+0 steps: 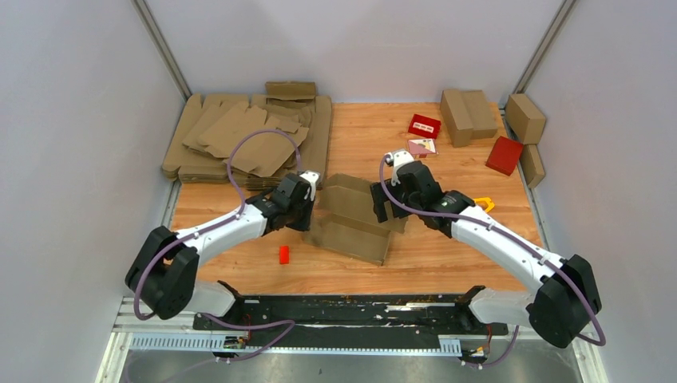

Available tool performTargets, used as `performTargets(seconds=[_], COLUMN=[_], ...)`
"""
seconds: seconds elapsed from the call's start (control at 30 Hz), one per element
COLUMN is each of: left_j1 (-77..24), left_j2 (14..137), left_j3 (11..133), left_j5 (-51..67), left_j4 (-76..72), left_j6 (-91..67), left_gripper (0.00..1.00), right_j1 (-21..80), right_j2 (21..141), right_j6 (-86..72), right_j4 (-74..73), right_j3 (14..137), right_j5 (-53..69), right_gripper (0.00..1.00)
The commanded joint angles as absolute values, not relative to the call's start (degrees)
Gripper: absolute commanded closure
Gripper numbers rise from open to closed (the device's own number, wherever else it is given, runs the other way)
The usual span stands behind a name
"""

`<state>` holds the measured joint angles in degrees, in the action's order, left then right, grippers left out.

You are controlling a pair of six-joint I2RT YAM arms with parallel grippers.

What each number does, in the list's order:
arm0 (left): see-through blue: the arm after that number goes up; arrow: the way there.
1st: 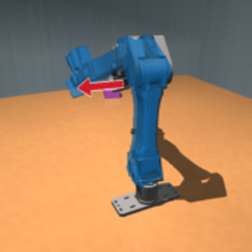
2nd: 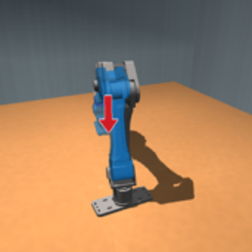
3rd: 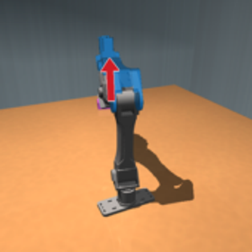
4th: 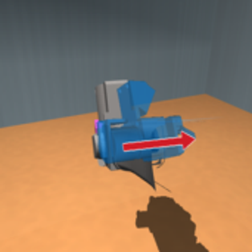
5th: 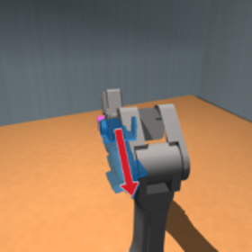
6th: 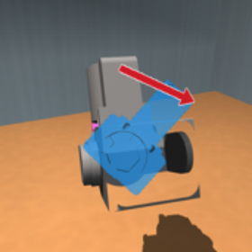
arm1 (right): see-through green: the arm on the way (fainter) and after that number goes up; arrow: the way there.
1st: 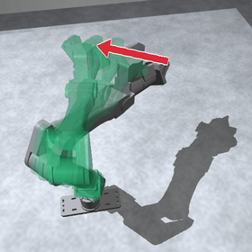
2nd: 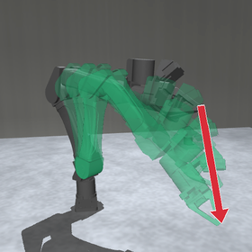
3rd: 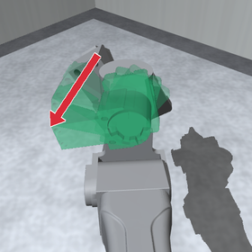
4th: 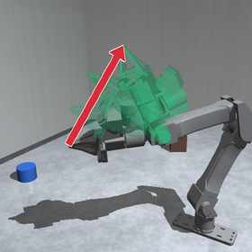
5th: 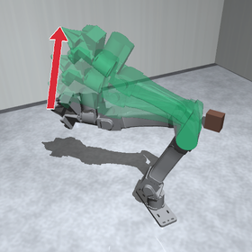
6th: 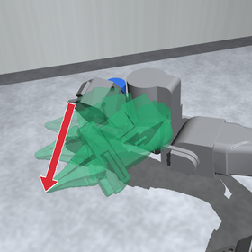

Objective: Fold the paper box

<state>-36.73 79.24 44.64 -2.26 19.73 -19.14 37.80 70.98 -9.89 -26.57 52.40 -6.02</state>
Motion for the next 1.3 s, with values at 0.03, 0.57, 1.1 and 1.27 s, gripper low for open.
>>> performTargets(seconds=[0.03,0.57,1.1,1.27], left_j1=[-37.26,-37.40,-37.40,-37.35], left_j2=[74.35,65.12,60.78,59.28], left_j3=[46.24,39.28,37.16,36.46], left_j5=[-4.58,-1.83,3.18,6.82], left_j4=[21.11,17.28,14.97,13.01], left_j6=[-18.98,-23.37,-27.15,-28.80], left_gripper=[0.96,1.00,1.00,1.00], right_j1=[37.95,37.91,38.57,39.15], right_j2=[65.20,39.54,58.07,59.64], right_j6=[-11.33,-33.28,-34.21,-33.58], right_j4=[-31.40,-28.11,-14.00,-13.21], right_j3=[54.14,31.89,27.83,27.72], right_j5=[-8.41,1.62,6.42,5.78], right_gripper=[0.00,0.05,0.55,0.73])
